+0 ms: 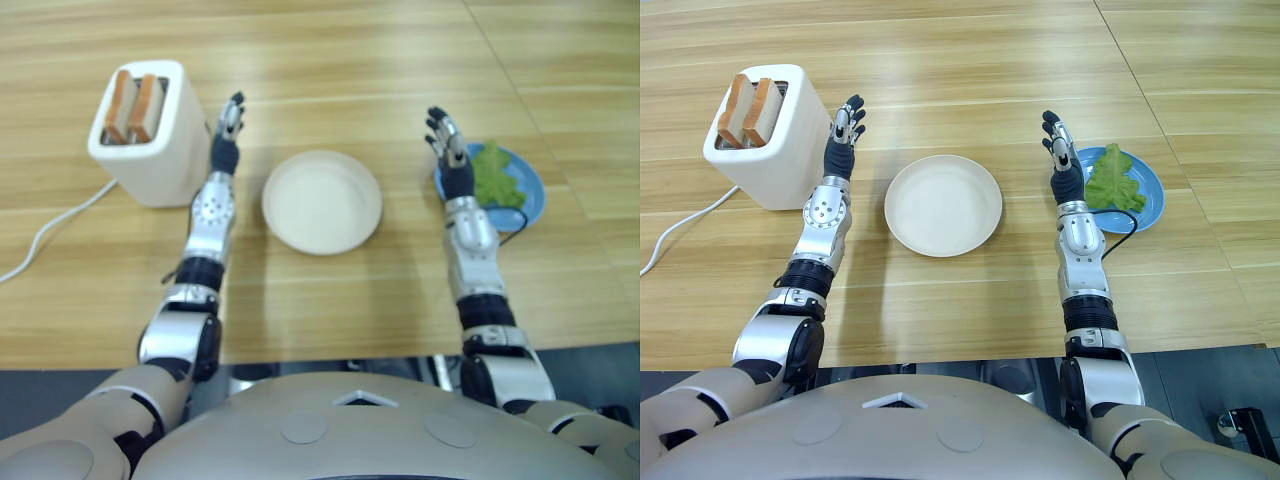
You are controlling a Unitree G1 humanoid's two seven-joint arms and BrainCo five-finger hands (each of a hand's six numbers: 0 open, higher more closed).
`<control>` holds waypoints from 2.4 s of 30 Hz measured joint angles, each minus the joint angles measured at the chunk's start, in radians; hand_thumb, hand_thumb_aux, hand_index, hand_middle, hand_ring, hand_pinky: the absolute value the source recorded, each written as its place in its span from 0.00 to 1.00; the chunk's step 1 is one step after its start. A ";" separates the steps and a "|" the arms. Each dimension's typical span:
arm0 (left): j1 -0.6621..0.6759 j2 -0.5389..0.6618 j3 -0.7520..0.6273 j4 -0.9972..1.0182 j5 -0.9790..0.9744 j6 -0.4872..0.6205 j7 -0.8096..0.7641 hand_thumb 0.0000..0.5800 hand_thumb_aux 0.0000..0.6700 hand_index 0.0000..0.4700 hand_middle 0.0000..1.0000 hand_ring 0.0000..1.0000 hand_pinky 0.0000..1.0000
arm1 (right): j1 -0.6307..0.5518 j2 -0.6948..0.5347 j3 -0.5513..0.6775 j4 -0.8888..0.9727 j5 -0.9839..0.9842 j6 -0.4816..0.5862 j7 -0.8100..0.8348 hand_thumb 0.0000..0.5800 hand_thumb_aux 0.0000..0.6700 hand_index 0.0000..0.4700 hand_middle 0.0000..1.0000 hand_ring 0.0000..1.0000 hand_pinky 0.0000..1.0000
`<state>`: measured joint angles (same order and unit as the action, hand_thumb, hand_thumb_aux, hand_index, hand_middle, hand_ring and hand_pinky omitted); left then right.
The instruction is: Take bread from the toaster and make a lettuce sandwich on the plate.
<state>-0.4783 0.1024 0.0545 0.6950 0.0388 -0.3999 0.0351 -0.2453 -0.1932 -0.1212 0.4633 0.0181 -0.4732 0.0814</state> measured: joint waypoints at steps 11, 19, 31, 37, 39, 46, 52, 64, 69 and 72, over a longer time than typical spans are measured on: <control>0.003 0.002 0.001 0.000 0.000 0.001 0.006 0.00 0.00 0.00 0.00 0.00 0.00 | 0.002 -0.013 -0.007 0.000 0.000 -0.010 -0.001 0.00 0.00 0.00 0.00 0.00 0.00; 0.192 0.020 -0.059 -0.656 0.077 0.062 -0.035 0.00 0.00 0.00 0.00 0.00 0.00 | 0.000 -0.019 -0.007 0.017 0.000 -0.020 0.004 0.00 0.00 0.00 0.00 0.00 0.00; 0.227 0.330 0.202 -0.833 0.693 0.515 0.252 0.00 0.00 0.00 0.00 0.00 0.00 | 0.002 -0.020 -0.016 0.036 0.006 -0.025 0.002 0.00 0.00 0.00 0.00 0.00 0.00; 0.240 0.391 0.142 -0.615 0.790 0.652 0.276 0.00 0.00 0.00 0.00 0.00 0.00 | 0.003 -0.024 -0.034 0.037 0.021 -0.026 0.015 0.00 0.00 0.00 0.00 0.00 0.00; 0.253 0.401 0.142 -0.591 0.807 0.691 0.292 0.00 0.00 0.00 0.00 0.00 0.00 | 0.006 -0.032 -0.038 0.038 0.027 -0.026 0.023 0.00 0.00 0.00 0.00 0.00 0.00; 0.247 0.435 0.119 -0.491 0.808 0.775 0.295 0.00 0.00 0.00 0.00 0.00 0.00 | 0.027 -0.046 -0.052 0.043 0.047 -0.028 0.037 0.00 0.00 0.00 0.00 0.00 0.00; 0.222 0.437 0.098 -0.454 0.798 0.809 0.307 0.00 0.00 0.00 0.00 0.00 0.00 | 0.029 -0.049 -0.052 0.050 0.048 -0.032 0.044 0.00 0.00 0.00 0.00 0.00 0.00; 0.199 0.441 -0.014 -0.416 0.817 0.845 0.315 0.00 0.00 0.00 0.00 0.00 0.00 | 0.035 -0.050 -0.051 0.052 0.048 -0.037 0.046 0.00 0.00 0.00 0.00 0.00 0.00; 0.197 0.441 -0.025 -0.416 0.811 0.850 0.315 0.00 0.00 0.00 0.00 0.00 0.00 | 0.045 -0.050 -0.052 0.049 0.055 -0.036 0.053 0.00 0.00 0.00 0.00 0.00 0.00; 0.189 0.441 -0.028 -0.408 0.804 0.854 0.315 0.38 0.22 0.21 0.00 0.00 0.00 | 0.049 -0.050 -0.052 0.042 0.063 -0.034 0.057 0.00 0.00 0.00 0.00 0.00 0.00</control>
<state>-0.2893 0.5430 0.0269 0.2866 0.8429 0.4545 0.3503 -0.1959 -0.2432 -0.1729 0.5056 0.0808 -0.5075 0.1387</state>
